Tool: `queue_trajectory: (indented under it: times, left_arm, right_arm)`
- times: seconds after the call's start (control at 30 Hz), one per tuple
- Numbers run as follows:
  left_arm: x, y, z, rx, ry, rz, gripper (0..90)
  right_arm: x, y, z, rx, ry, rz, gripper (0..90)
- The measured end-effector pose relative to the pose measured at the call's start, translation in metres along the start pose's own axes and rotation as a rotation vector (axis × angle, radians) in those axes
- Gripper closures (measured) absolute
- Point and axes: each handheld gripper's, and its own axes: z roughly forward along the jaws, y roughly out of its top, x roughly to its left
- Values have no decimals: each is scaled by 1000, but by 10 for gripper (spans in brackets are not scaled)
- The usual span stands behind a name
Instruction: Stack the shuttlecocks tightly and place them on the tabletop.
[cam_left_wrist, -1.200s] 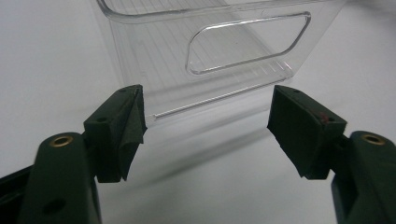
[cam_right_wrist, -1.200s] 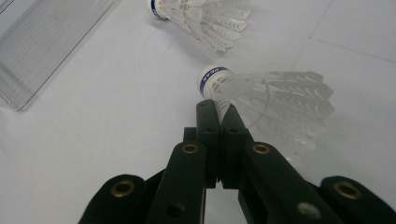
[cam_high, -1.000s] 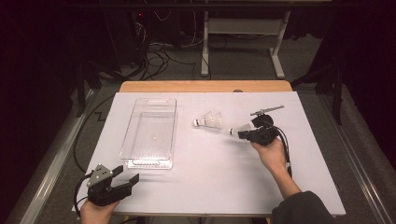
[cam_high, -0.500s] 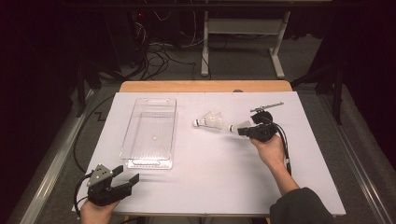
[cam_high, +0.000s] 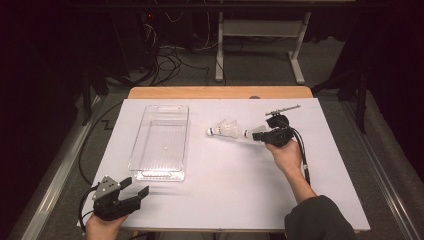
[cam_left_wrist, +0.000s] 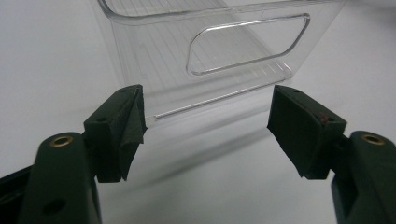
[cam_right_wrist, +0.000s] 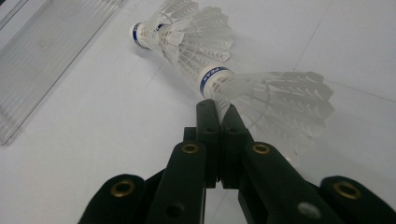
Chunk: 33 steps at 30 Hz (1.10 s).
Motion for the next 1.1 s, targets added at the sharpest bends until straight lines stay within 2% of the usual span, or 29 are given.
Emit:
queue_trajectory:
  times: [0.6,1.1]
  left_arm:
    - [0,0,-1,-2,-1,7,287]
    - [0,1,-2,-6,-5,9,288]
  right_arm:
    - [1,19,20,27,-1,2,900]
    - [4,26,30,36,13,-4,900]
